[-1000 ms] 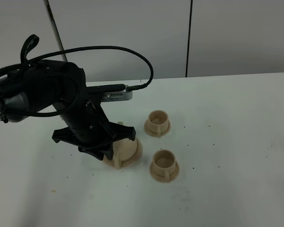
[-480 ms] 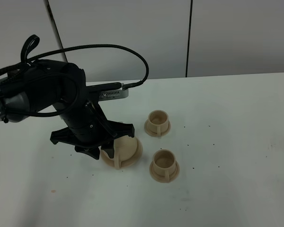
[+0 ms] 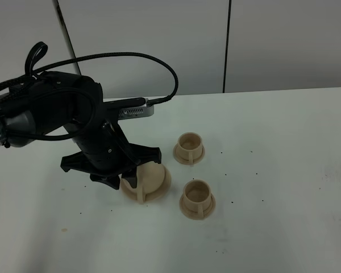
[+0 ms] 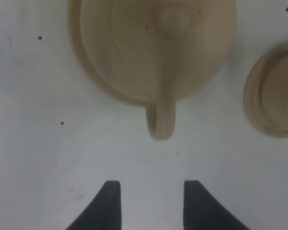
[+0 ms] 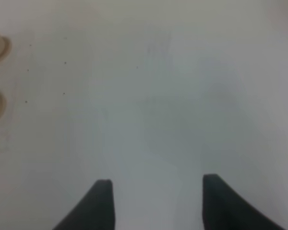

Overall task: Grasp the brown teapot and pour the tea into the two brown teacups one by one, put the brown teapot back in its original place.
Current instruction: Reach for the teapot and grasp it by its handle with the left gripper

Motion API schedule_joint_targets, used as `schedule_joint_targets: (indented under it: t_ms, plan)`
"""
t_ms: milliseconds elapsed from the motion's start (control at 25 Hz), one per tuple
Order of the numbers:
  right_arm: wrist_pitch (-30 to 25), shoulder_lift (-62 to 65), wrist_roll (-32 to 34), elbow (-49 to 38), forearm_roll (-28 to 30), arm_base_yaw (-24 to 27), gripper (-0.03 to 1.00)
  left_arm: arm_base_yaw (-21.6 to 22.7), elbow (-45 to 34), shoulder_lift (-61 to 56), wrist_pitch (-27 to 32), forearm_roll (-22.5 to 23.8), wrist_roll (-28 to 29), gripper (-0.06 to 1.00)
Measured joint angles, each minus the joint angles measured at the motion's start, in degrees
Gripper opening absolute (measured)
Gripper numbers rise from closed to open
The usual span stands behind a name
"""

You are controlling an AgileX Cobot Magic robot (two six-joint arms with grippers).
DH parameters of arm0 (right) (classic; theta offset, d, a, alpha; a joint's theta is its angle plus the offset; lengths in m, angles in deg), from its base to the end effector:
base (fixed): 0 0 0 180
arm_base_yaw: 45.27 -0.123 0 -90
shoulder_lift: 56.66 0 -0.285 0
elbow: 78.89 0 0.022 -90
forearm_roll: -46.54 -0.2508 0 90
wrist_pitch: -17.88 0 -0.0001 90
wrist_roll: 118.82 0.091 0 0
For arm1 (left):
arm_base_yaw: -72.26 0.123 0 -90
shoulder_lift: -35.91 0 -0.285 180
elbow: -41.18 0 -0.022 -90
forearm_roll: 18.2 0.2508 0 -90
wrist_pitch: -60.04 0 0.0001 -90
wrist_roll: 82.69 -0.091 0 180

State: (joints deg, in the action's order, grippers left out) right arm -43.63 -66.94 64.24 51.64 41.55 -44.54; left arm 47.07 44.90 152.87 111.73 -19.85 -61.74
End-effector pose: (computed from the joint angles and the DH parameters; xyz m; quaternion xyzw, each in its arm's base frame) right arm 0.0028 0.0069 0.2722 0.0281 0.8702 0.0535 0.4890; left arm 0.3538 -0.1687 0.2104 0.0293 0.9909 -0.0628 0.1158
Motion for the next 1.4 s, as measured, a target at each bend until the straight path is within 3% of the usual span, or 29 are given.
schedule_joint_targets:
  t_ms: [400, 800, 1400]
  plan:
    - [0.0, 0.0, 0.0, 0.0, 0.0, 0.0, 0.41, 0.0, 0.0, 0.0, -4.6, 0.0, -1.1, 0.38]
    - [0.0, 0.0, 0.0, 0.0, 0.0, 0.0, 0.41, 0.0, 0.0, 0.0, -4.9, 2.8, -1.3, 0.38]
    - [0.0, 0.0, 0.0, 0.0, 0.0, 0.0, 0.41, 0.0, 0.0, 0.2, -3.7, 0.2, -1.3, 0.38]
